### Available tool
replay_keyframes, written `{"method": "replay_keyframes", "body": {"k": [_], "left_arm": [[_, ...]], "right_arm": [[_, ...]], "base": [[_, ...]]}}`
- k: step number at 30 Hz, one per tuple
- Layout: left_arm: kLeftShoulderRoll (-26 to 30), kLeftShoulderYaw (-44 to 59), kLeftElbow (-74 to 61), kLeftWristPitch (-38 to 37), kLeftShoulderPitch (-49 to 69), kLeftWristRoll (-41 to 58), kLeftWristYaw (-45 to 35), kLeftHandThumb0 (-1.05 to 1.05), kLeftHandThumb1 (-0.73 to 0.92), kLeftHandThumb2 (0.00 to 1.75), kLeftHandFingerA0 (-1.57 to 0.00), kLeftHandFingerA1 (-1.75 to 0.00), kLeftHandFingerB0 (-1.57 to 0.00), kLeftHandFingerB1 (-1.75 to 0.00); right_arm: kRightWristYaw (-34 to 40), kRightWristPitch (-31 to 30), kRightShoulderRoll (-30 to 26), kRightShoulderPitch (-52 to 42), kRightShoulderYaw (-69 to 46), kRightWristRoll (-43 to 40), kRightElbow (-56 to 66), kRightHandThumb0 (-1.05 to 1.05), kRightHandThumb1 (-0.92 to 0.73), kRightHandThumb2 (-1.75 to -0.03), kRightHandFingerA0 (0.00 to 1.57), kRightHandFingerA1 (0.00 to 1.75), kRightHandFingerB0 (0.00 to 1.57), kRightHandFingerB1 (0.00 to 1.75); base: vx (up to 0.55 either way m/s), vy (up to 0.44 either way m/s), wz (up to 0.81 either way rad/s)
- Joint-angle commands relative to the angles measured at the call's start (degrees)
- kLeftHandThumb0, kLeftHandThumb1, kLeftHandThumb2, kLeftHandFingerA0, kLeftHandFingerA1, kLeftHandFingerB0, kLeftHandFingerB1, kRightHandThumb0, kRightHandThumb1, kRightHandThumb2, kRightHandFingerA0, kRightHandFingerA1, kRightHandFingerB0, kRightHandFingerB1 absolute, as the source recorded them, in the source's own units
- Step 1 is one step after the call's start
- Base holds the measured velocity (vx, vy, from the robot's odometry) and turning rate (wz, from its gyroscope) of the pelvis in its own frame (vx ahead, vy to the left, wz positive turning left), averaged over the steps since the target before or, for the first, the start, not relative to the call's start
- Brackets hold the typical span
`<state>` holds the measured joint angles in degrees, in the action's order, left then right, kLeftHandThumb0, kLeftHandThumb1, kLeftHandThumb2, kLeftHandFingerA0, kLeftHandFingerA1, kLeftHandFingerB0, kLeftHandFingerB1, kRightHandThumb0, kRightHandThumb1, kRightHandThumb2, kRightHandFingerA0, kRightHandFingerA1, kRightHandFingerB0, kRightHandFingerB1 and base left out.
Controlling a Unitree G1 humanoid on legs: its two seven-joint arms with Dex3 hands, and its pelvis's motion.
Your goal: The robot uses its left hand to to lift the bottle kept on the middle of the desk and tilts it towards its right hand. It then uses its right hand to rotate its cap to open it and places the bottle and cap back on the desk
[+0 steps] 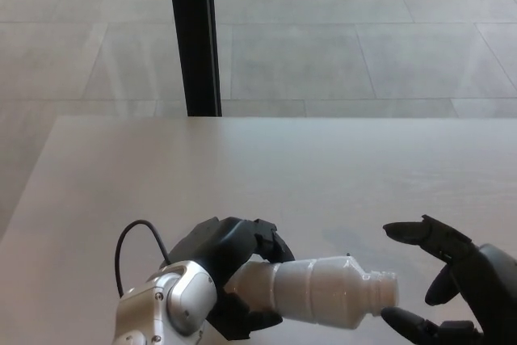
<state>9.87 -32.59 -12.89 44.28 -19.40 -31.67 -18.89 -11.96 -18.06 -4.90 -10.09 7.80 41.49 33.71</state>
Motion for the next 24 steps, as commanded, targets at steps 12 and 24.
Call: {"method": "replay_keyframes", "body": {"k": [12,24], "left_arm": [[0.88,0.09,0.41,-1.26,0.46,-1.04,0.77,-0.32,0.49,1.02,-0.82,-1.39,-0.86,-0.85],[-2.67,3.49,1.03,-6.17,3.49,0.42,6.68,-0.25,0.52,1.09,-0.74,-1.44,-0.79,-0.86]], "right_arm": [[0.78,-0.53,-2.71,-1.98,0.58,-0.27,-2.18,-0.46,-0.51,-0.58,0.66,1.38,0.45,0.42],[2.35,-0.23,-3.53,-4.13,-0.84,-1.45,-2.90,-0.46,-0.51,-0.56,0.63,1.47,0.50,0.42]], "base": [[0.00,0.000,0.00],[0.00,0.000,0.00]]}}
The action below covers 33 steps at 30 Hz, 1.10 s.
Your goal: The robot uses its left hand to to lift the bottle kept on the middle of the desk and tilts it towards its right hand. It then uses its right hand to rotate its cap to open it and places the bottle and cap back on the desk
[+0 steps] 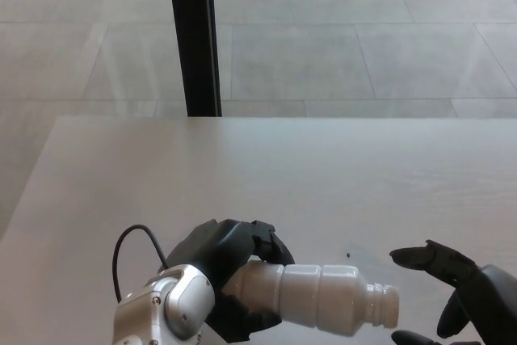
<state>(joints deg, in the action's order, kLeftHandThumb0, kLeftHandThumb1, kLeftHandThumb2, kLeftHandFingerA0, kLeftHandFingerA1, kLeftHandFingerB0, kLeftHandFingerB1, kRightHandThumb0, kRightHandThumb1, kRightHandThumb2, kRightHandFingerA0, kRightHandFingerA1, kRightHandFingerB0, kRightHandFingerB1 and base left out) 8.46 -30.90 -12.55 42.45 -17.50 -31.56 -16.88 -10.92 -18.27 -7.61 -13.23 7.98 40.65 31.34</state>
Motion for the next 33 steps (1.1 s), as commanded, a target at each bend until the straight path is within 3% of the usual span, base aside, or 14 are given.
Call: {"method": "replay_keyframes", "body": {"k": [1,5,7,8,9,11,13,15,20,26,27,28,29,33], "left_arm": [[-1.95,2.45,0.51,-4.58,2.03,0.71,5.13,-0.25,0.51,1.10,-0.79,-1.39,-0.79,-0.85],[-2.96,3.63,0.37,-7.52,3.47,0.69,7.20,-0.22,0.53,1.05,-0.71,-1.31,-0.76,-0.83],[-4.01,4.37,-0.15,-7.43,3.85,1.35,7.19,-0.25,0.49,1.15,-0.73,-1.53,-0.84,-1.02],[-4.53,4.65,-0.12,-7.21,3.92,1.44,7.39,-0.28,0.46,1.15,-0.72,-1.53,-0.83,-1.05],[-4.55,4.57,-0.27,-7.98,4.08,1.26,7.59,-0.29,0.45,1.17,-0.73,-1.45,-0.86,-0.99],[-4.92,4.63,-0.15,-8.05,4.17,1.25,7.76,-0.24,0.46,1.14,-0.73,-1.50,-0.84,-0.96],[-5.52,4.96,-0.27,-7.60,4.28,1.53,7.75,-0.25,0.48,1.09,-0.73,-1.43,-0.79,-0.89],[-4.94,4.78,0.24,-8.89,4.19,1.44,7.70,-0.24,0.50,1.11,-0.75,-1.45,-0.83,-0.98],[-5.04,4.43,-0.16,-6.89,3.63,0.64,7.25,-0.20,0.53,1.05,-0.70,-1.49,-0.79,-0.94],[-4.69,4.23,0.29,-6.90,3.58,0.57,7.06,-0.23,0.50,1.10,-0.71,-1.48,-0.82,-0.94],[-4.71,4.14,0.00,-6.75,3.68,0.41,7.13,-0.23,0.55,0.97,-0.71,-1.36,-0.75,-0.81],[-4.71,4.10,-0.13,-6.69,3.72,0.34,7.16,-0.23,0.55,0.97,-0.71,-1.36,-0.75,-0.81],[-4.62,4.02,0.23,-7.02,3.61,0.32,7.24,-0.21,0.52,1.07,-0.75,-1.52,-0.83,-0.95],[-4.43,4.16,1.24,-8.76,3.77,0.57,8.16,-0.22,0.50,1.09,-0.74,-1.51,-0.84,-0.95]], "right_arm": [[1.25,0.00,-0.92,-1.05,-1.19,-0.82,-0.62,-0.46,-0.50,-0.56,0.63,1.47,0.51,0.42],[1.25,-0.18,-1.29,-1.23,-1.25,-0.32,-0.65,-0.48,-0.51,-0.57,0.62,1.45,0.50,0.41],[1.44,0.01,-1.45,-1.03,-1.45,-0.61,-1.04,-0.47,-0.51,-0.58,0.62,1.44,0.50,0.41],[1.56,-0.09,-1.36,-0.91,-1.42,-0.60,-1.09,-0.47,-0.51,-0.58,0.62,1.44,0.50,0.41],[1.48,-0.48,-1.22,-0.62,-1.24,-0.40,-1.00,-0.48,-0.53,-0.56,0.64,1.43,0.50,0.41],[1.70,-0.60,-1.01,-0.60,-1.25,-0.44,-0.99,-0.47,-0.51,-0.59,0.64,1.44,0.51,0.41],[1.68,-0.71,-0.94,-0.30,-1.24,-0.60,-1.03,-0.46,-0.53,-0.56,0.65,1.42,0.50,0.41],[1.93,-0.42,-1.16,0.13,-1.12,-0.41,-1.29,-0.46,-0.52,-0.59,0.64,1.42,0.50,0.41],[2.42,0.28,-1.84,1.68,-1.00,0.04,-1.98,-0.46,-0.51,-0.58,0.67,1.39,0.49,0.41],[3.35,1.12,-2.45,3.49,-1.23,-0.31,-2.50,-0.46,-0.53,-0.58,0.68,1.37,0.48,0.41],[3.32,0.89,-2.52,3.96,-1.27,-0.20,-2.39,-0.46,-0.53,-0.58,0.68,1.34,0.48,0.40],[3.31,0.78,-2.56,4.17,-1.28,-0.16,-2.35,-0.46,-0.53,-0.58,0.68,1.34,0.48,0.40],[3.42,0.91,-2.33,4.42,-1.45,-0.70,-2.32,-0.44,-0.55,-0.58,0.72,1.32,0.48,0.41],[3.57,1.29,-2.08,5.07,-1.54,-1.75,-2.66,-0.44,-0.57,-0.57,0.78,1.30,0.47,0.41]], "base": [[0.00,0.000,0.00],[0.00,0.000,0.00],[0.00,0.000,0.00],[0.00,0.000,0.00],[0.00,0.000,0.00],[0.00,0.000,0.00],[0.00,0.000,0.00],[0.00,0.000,0.00],[0.00,0.000,0.00],[0.00,0.000,0.00],[0.00,0.000,0.00],[0.00,0.000,0.00],[0.00,0.000,0.00],[0.00,0.000,0.00]]}}
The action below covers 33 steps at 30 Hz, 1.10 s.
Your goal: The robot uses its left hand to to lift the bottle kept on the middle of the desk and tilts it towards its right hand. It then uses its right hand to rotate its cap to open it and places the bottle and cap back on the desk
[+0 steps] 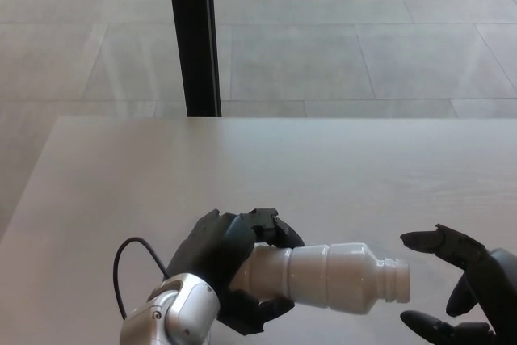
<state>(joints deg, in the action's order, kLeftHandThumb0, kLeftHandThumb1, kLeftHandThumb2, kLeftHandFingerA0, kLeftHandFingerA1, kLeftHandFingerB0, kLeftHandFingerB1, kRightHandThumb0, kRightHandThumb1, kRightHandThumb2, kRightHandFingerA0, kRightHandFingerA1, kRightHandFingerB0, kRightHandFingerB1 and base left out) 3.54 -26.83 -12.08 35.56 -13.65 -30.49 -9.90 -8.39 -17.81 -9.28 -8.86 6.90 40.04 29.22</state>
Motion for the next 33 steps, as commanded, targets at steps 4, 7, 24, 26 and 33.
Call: {"method": "replay_keyframes", "body": {"k": [4,7,24,26,33], "left_arm": [[-0.03,0.28,0.95,-1.83,0.17,-0.41,1.72,-0.23,0.49,1.08,-0.74,-1.47,-0.82,-0.91],[-0.08,0.27,0.91,-1.69,0.17,-0.15,1.39,-0.23,0.48,1.10,-0.72,-1.53,-0.83,-1.01],[-0.48,-0.32,0.20,-1.11,0.04,-1.18,2.07,-0.22,0.54,0.97,-0.69,-1.47,-0.78,-0.90],[-0.49,-0.28,0.61,-1.54,-0.05,-0.90,2.10,-0.23,0.51,1.02,-0.70,-1.52,-0.81,-1.02],[-0.45,0.01,0.72,-2.33,0.23,-0.42,2.42,-0.24,0.53,0.98,-0.75,-1.38,-0.78,-0.85]], "right_arm": [[1.50,2.21,-0.75,0.61,-0.23,-1.53,-1.12,-0.43,-0.58,-0.59,0.84,1.32,0.46,0.41],[2.45,3.64,-0.92,0.16,0.02,-1.54,-1.62,-0.43,-0.59,-0.57,0.92,1.27,0.48,0.42],[2.25,4.80,-2.23,-1.65,0.69,-2.18,-3.34,-0.34,-0.58,-0.58,0.98,1.29,0.54,0.43],[2.29,4.75,-2.28,-1.69,0.65,-2.32,-3.41,-0.34,-0.59,-0.58,0.98,1.30,0.55,0.44],[4.36,6.17,-1.69,-1.64,0.55,-3.08,-4.37,-0.26,-0.68,-0.70,1.01,1.47,0.75,0.54]], "base": [[0.00,0.000,0.00],[0.00,0.000,0.00],[0.00,0.000,0.00],[0.00,0.000,0.00],[0.00,0.000,0.00]]}}
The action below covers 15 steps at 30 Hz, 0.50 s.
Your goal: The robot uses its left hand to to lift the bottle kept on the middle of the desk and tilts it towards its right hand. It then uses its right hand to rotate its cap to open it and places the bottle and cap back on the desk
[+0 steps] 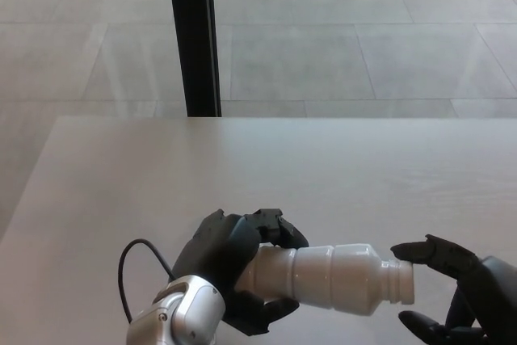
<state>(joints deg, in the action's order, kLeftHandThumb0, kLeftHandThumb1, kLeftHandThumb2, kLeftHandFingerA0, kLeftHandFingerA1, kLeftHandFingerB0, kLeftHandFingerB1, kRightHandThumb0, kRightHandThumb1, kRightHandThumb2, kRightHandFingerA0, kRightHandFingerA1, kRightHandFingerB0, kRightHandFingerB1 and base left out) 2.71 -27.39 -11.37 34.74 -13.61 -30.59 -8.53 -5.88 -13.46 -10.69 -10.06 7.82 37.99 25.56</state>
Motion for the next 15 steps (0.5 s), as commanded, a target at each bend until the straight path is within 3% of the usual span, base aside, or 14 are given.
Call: {"method": "replay_keyframes", "body": {"k": [1,4,5,6,8,9,10,11,13,15], "left_arm": [[0.14,0.48,-0.11,-1.24,0.26,-0.49,1.30,-0.25,0.51,0.98,-0.74,-1.35,-0.77,-0.85],[0.25,0.29,-0.08,-1.14,0.25,-0.64,1.18,-0.25,0.53,0.95,-0.76,-1.34,-0.75,-0.81],[0.25,0.15,-0.32,-0.84,0.36,-0.75,1.05,-0.25,0.55,0.90,-0.71,-1.29,-0.74,-0.79],[0.00,0.36,-0.14,-1.17,0.55,-0.38,1.30,-0.26,0.51,0.95,-0.71,-1.32,-0.75,-0.82],[-0.13,0.45,-0.02,-1.31,0.63,-0.23,1.41,-0.26,0.51,0.95,-0.71,-1.32,-0.75,-0.82],[0.01,0.34,-0.16,-1.52,0.74,-0.35,1.50,-0.26,0.53,0.98,-0.73,-1.40,-0.77,-0.86],[0.06,0.48,-0.13,-1.68,0.93,-0.16,1.54,-0.27,0.55,0.97,-0.73,-1.38,-0.76,-0.86],[0.22,0.36,0.06,-1.56,0.79,-0.40,1.51,-0.26,0.55,0.91,-0.71,-1.30,-0.74,-0.81],[0.21,0.19,0.16,-0.88,0.46,-0.67,1.27,-0.26,0.56,0.94,-0.72,-1.39,-0.76,-0.86],[0.28,0.00,0.13,-0.68,0.29,-0.77,1.03,-0.25,0.53,0.95,-0.75,-1.32,-0.76,-0.83]], "right_arm": [[2.94,2.46,-0.19,-0.32,-0.18,-0.59,-1.15,-0.28,-0.69,-0.74,1.01,1.51,0.79,0.59],[3.49,2.01,0.15,-0.22,0.16,0.04,-0.77,-0.26,-0.69,-0.76,1.03,1.63,0.84,0.62],[4.13,2.54,0.27,-0.27,0.24,0.02,-0.86,-0.29,-0.55,-1.03,1.27,1.34,0.82,0.76],[4.72,3.09,0.42,-0.30,0.18,-0.27,-1.04,-0.25,-0.66,-0.80,1.02,1.65,0.89,0.66],[5.03,3.36,0.46,-0.35,0.16,-0.44,-1.15,-0.25,-0.66,-0.80,1.02,1.65,0.89,0.66],[5.46,3.12,0.79,-0.24,0.26,-0.19,-1.31,-0.29,-0.54,-1.02,1.26,1.35,0.84,0.78],[6.11,3.60,0.93,-0.19,0.26,-0.21,-1.61,-0.22,-0.64,-0.84,1.01,1.70,0.93,0.75],[6.20,3.56,0.99,-0.12,0.29,-0.21,-1.76,-0.23,-0.65,-0.85,1.00,1.70,0.94,0.78],[6.29,3.14,1.35,-0.13,0.28,-0.08,-1.55,-0.24,-0.65,-0.85,1.01,1.69,0.95,0.83],[6.24,2.97,1.39,-0.20,0.25,-0.01,-1.48,-0.24,-0.65,-0.84,1.02,1.70,0.94,0.84]], "base": [[0.00,0.000,0.00],[0.00,0.000,0.00],[0.00,0.000,0.00],[0.00,0.000,0.00],[0.00,0.000,0.00],[0.00,0.000,0.00],[0.00,0.000,0.00],[0.00,0.000,0.00],[0.00,0.000,0.00],[0.00,0.000,0.00]]}}
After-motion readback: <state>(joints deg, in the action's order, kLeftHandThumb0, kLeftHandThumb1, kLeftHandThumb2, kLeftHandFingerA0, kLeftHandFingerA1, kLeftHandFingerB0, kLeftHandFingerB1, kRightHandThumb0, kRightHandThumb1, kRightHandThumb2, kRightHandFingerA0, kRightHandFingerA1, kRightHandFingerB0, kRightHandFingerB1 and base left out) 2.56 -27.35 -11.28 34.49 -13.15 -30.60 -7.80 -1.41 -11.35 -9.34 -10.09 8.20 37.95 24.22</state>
